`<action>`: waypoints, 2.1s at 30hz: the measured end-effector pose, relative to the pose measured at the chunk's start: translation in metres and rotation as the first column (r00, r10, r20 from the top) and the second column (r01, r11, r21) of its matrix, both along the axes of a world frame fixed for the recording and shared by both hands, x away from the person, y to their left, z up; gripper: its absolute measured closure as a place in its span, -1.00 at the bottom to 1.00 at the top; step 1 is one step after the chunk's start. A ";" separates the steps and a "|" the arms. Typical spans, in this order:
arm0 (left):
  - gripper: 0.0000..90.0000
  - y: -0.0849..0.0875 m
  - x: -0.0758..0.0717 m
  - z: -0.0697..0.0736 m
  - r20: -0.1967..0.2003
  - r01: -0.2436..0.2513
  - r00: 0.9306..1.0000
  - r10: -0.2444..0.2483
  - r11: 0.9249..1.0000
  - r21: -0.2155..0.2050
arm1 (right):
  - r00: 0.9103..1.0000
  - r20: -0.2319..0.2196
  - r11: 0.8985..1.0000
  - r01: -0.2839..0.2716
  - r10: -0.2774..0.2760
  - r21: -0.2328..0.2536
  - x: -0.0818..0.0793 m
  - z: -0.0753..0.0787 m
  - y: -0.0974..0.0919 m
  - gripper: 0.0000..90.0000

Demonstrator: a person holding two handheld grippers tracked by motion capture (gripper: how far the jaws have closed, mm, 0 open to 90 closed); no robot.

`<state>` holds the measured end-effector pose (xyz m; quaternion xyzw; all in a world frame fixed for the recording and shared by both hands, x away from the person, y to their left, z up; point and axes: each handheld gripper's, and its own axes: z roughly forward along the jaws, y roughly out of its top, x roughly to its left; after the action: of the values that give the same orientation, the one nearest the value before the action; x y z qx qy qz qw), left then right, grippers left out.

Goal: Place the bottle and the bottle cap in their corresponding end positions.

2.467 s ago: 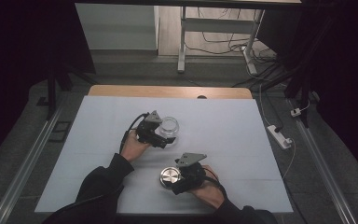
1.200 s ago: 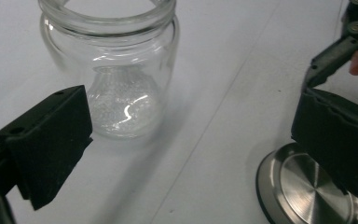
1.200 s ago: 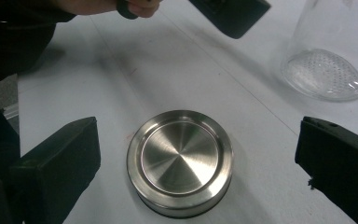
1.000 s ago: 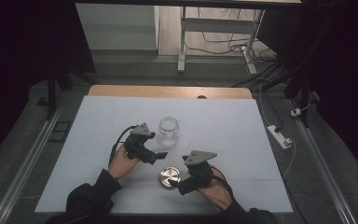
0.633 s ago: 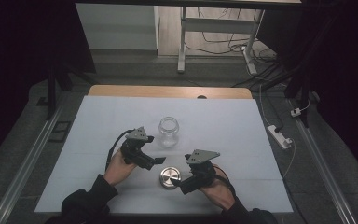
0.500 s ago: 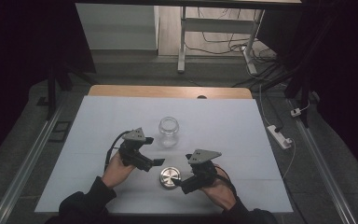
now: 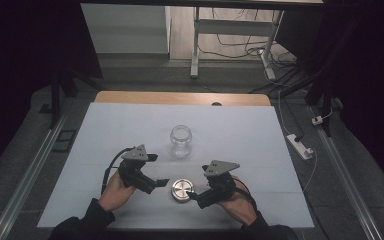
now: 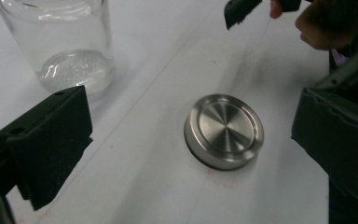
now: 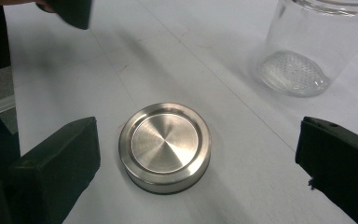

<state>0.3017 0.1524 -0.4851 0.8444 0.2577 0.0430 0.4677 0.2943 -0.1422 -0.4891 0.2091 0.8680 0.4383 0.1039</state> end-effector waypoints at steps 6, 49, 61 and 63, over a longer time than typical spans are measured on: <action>-1.00 0.009 -0.015 0.001 0.002 -0.010 1.000 0.010 1.000 0.007 | 1.000 0.005 1.000 0.015 -0.015 0.019 -0.002 0.007 -0.007 -1.00; -1.00 0.109 -0.089 -0.009 -0.017 -0.265 0.964 0.265 0.963 -0.043 | 0.969 0.051 0.970 0.241 -0.241 0.011 -0.019 0.019 -0.087 -1.00; -1.00 0.133 -0.107 -0.019 -0.035 -0.356 0.934 0.355 0.933 -0.043 | 0.944 0.051 0.945 0.327 -0.327 0.009 -0.026 0.015 -0.116 -1.00; -1.00 0.137 -0.110 -0.021 -0.039 -0.372 0.928 0.371 0.927 -0.041 | 0.938 0.049 0.939 0.344 -0.344 0.006 -0.028 0.014 -0.121 -1.00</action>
<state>0.1920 0.2890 -0.5061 0.7695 0.4210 0.1116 0.4670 0.2666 -0.2634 -0.4749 0.3466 0.8158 0.4173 0.2005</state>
